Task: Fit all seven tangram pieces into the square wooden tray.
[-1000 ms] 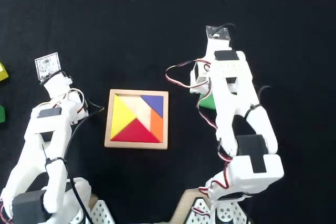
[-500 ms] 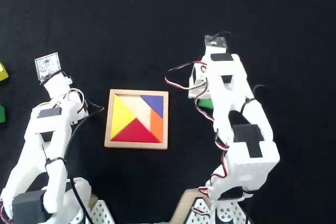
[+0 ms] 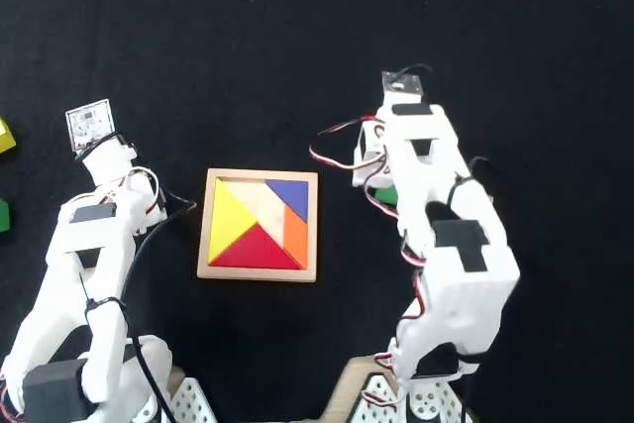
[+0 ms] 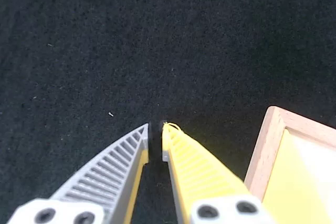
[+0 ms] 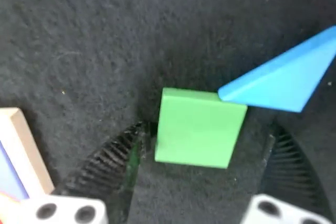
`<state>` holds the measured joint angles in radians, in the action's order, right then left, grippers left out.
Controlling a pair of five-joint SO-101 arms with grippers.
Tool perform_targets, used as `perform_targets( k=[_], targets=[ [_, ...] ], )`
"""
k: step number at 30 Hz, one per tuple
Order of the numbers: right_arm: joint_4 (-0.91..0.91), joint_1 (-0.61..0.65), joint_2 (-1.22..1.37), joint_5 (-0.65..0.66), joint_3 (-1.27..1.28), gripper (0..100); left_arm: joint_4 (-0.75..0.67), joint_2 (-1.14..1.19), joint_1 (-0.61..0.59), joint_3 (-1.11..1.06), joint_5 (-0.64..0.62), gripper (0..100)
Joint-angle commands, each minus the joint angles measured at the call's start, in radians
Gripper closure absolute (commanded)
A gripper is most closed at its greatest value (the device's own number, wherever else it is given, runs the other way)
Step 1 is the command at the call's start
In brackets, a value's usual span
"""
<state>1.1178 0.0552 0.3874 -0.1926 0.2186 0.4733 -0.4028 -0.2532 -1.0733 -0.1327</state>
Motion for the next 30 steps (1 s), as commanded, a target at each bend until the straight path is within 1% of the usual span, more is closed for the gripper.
perform_targets(
  k=[1,6,9,22,23,28,30],
  targets=[
    [0.041,0.006,0.035,-0.006,-0.091,66.0,-0.018,-0.029,0.01,0.002,0.006,94],
    [0.066,0.006,0.067,-0.002,-0.127,76.2,-0.018,-0.029,0.012,0.002,0.006,94],
    [0.063,0.008,0.067,0.037,-0.127,80.3,-0.018,-0.029,0.012,0.002,0.006,94],
    [0.058,0.008,0.067,0.041,-0.127,80.9,-0.018,-0.029,0.012,0.002,0.006,94],
    [0.058,0.008,0.067,0.041,-0.127,82.0,-0.018,-0.029,0.012,0.002,0.008,94],
    [0.046,0.006,0.065,0.041,-0.127,93.7,-0.018,-0.029,0.012,0.002,0.008,94],
    [0.046,0.006,0.065,0.041,-0.127,95.6,-0.018,-0.029,0.012,0.002,0.008,94]
  ],
)
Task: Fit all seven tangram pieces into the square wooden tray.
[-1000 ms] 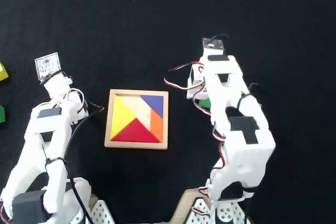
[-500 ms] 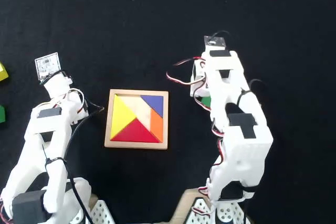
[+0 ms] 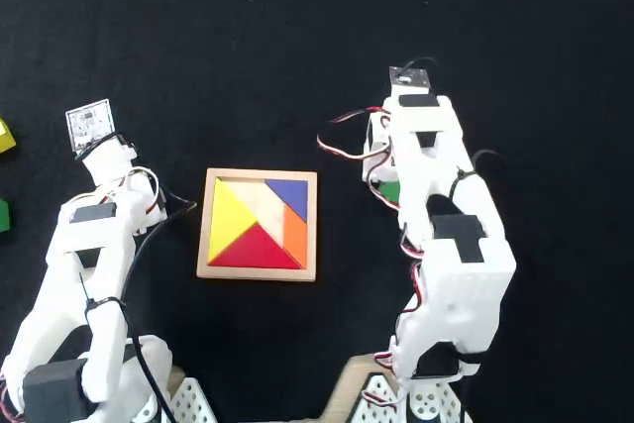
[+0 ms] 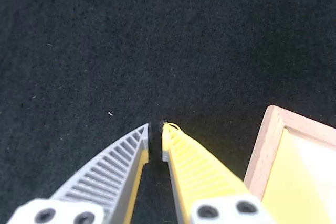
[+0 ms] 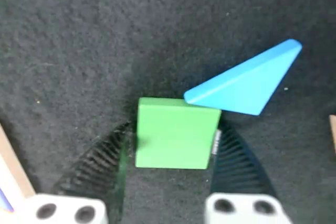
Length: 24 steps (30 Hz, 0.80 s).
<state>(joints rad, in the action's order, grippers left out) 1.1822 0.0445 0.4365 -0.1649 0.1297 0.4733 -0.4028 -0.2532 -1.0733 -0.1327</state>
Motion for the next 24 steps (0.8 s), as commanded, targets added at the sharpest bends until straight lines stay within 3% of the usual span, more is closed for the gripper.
perform_targets(
  k=[1,8,18,24],
  targets=[
    [-0.018,0.017,0.016,0.014,-0.038,95.6,-0.018,-0.029,0.012,0.002,0.008,94],
    [0.0,0.005,-0.002,0.014,-0.047,95.9,-0.018,-0.029,0.012,0.002,0.008,94],
    [0.052,-0.02,-0.263,0.015,0.002,95.9,-0.018,-0.029,0.012,0.002,0.008,94],
    [0.18,-0.025,-0.326,0.069,-0.088,95.9,-0.018,-0.029,0.008,0.002,0.008,94]
  ],
)
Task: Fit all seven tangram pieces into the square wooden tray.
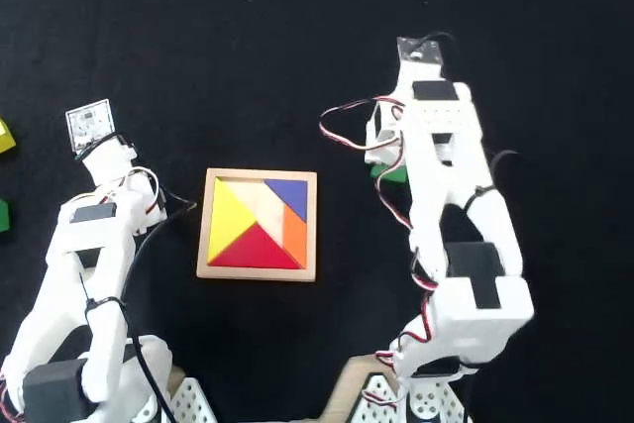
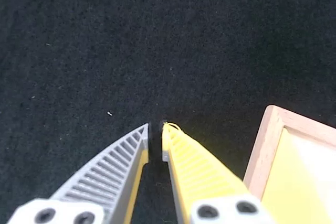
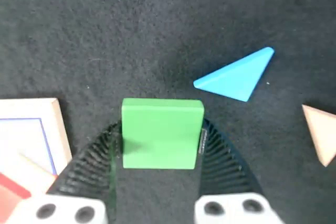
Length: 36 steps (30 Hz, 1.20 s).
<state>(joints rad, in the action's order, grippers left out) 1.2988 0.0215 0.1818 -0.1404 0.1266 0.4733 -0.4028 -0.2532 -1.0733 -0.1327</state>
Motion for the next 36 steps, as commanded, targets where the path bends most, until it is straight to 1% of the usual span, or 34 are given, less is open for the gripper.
perform_targets(
  k=[1,7,19,25,31,36],
  targets=[
    [0.092,-0.002,-0.071,0.06,-0.113,95.9,-0.017,-0.029,0.007,0.002,0.008,94],
    [0.241,-0.003,-0.071,0.075,-0.242,95.9,-0.017,-0.029,0.007,-0.005,0.008,94],
    [0.376,-0.005,-0.077,0.077,-0.366,95.9,-0.017,-0.031,0.005,-0.013,0.008,94],
    [0.384,-0.009,-0.071,0.137,-0.364,95.9,-0.012,-0.031,0.005,-0.013,0.008,94],
    [0.384,-0.052,-0.077,0.138,-0.371,95.9,-0.014,-0.031,0.005,-0.013,0.008,94],
    [0.384,-0.046,-0.073,0.14,-0.366,95.9,-0.015,-0.031,0.005,-0.013,0.008,94]
  ],
)
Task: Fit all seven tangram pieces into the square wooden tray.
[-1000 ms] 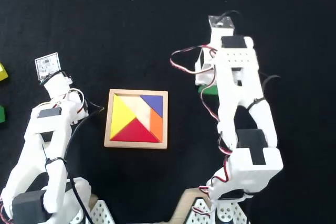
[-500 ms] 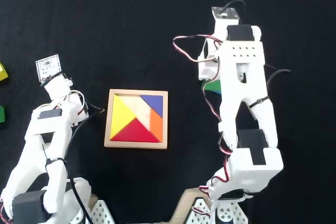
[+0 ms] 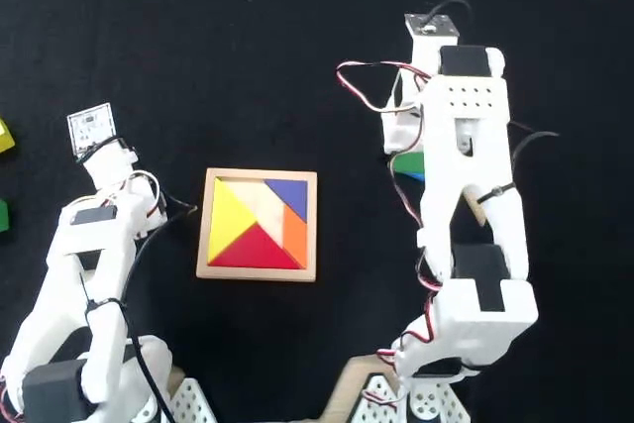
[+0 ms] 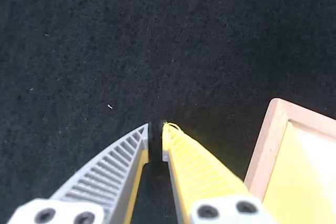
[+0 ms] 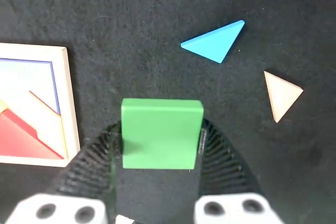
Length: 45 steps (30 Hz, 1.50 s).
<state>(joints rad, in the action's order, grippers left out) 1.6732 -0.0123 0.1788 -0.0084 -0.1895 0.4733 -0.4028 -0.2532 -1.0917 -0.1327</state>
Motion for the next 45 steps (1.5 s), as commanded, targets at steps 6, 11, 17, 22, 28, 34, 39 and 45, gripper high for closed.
perform_targets(
  k=[6,11,17,22,28,34,39,45],
  targets=[
    [0.005,-0.011,-0.068,0.008,-0.05,95.9,-0.015,-0.031,0.005,0.005,0.008,94],
    [0.005,-0.008,-0.068,0.008,-0.053,95.9,-0.015,-0.031,0.005,0.005,0.008,94],
    [0.003,0.075,-0.068,0.005,-0.05,95.9,-0.014,-0.031,0.005,0.005,0.008,94],
    [0.002,0.098,-0.068,0.0,-0.058,95.9,-0.012,-0.031,0.005,0.005,0.008,94],
    [0.002,0.1,-0.068,0.0,-0.048,95.9,-0.014,-0.031,0.005,0.005,0.008,94],
    [0.002,0.161,-0.067,0.0,-0.048,95.9,-0.014,-0.031,0.005,0.005,0.008,94],
    [0.0,0.207,-0.067,0.0,-0.048,95.9,-0.012,-0.031,0.005,0.005,0.008,94],
    [0.0,0.212,-0.067,0.0,-0.048,95.9,-0.014,-0.031,0.005,0.005,0.008,94]
  ],
)
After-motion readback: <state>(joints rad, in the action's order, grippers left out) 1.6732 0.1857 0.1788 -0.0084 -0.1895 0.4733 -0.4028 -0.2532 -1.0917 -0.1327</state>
